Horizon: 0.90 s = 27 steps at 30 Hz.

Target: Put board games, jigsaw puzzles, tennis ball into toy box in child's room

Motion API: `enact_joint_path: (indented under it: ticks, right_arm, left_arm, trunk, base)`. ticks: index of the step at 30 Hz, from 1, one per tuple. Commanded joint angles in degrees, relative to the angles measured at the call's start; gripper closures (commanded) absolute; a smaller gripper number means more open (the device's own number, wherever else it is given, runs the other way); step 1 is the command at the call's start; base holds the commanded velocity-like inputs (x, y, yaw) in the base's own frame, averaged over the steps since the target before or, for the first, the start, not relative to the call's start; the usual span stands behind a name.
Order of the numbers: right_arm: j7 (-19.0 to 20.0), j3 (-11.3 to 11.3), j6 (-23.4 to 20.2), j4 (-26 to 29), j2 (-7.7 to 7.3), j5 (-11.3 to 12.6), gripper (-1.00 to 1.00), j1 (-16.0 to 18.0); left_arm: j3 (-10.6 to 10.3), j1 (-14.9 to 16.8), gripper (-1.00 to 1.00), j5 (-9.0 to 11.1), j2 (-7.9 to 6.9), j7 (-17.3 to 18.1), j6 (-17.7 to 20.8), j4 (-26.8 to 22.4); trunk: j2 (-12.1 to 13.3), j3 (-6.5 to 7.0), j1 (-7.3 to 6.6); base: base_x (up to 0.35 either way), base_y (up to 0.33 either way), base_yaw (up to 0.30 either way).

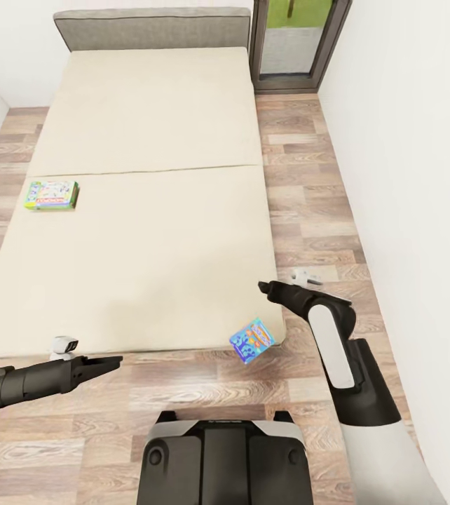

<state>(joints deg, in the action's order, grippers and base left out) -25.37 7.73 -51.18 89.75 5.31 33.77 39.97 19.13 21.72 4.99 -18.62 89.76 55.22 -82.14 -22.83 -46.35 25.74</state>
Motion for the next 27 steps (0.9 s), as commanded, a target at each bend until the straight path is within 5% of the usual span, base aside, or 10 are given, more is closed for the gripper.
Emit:
enact_joint_path:
  ticks: [1,7,11,12,16,22,27]
  right_arm:
    - [-0.04,-0.57,-0.17,0.31,-0.09,0.79,-1.00,-0.89]
    - [12.49,-6.93,0.04,1.16,-0.56,1.36,-1.00,-7.83]
    - [24.25,-14.07,0.10,1.25,-1.16,1.41,-1.00,-11.45]
    - [30.73,-17.94,0.11,1.27,-1.49,1.40,-1.00,-13.27]
    - [43.52,-24.23,0.15,1.29,-1.93,1.38,-1.00,-16.58]
    - [59.86,-31.08,1.55,1.26,-2.58,0.82,-1.00,-22.56]
    - [66.78,-35.02,5.57,1.23,-2.98,0.84,-1.00,-27.04]
  left_arm:
    - [0.00,0.01,-1.00,-0.07,0.00,0.24,0.59,0.00]
    - [-0.03,0.03,-1.00,-0.14,0.02,0.24,0.39,0.11]
    - [-0.04,0.05,-1.00,-0.15,0.05,0.24,0.30,0.12]
    - [-0.03,0.06,-1.00,-0.15,0.06,0.24,0.28,0.13]
    - [0.00,0.07,-1.00,-0.15,0.07,0.24,0.25,0.13]
    - [-0.08,0.06,-1.00,-0.16,0.38,0.17,0.17,0.14]
    - [-0.85,0.07,-1.00,-0.21,0.84,-0.41,0.16,0.14]
  trunk:
    - [-0.09,0.04,0.04]
    - [-0.09,0.60,0.04]
    - [-0.09,0.98,0.04]
    - [-0.09,1.07,0.04]
    - [-0.09,1.45,0.04]
    - [-0.09,2.02,0.04]
    - [-0.09,2.50,0.04]
  base:
    - [0.000,0.000,0.000]
    - [0.000,0.000,0.000]
    - [0.000,0.000,0.000]
    - [0.000,0.000,0.000]
    - [0.000,0.000,0.000]
    - [0.000,0.000,0.000]
    - [0.000,-0.001,0.000]
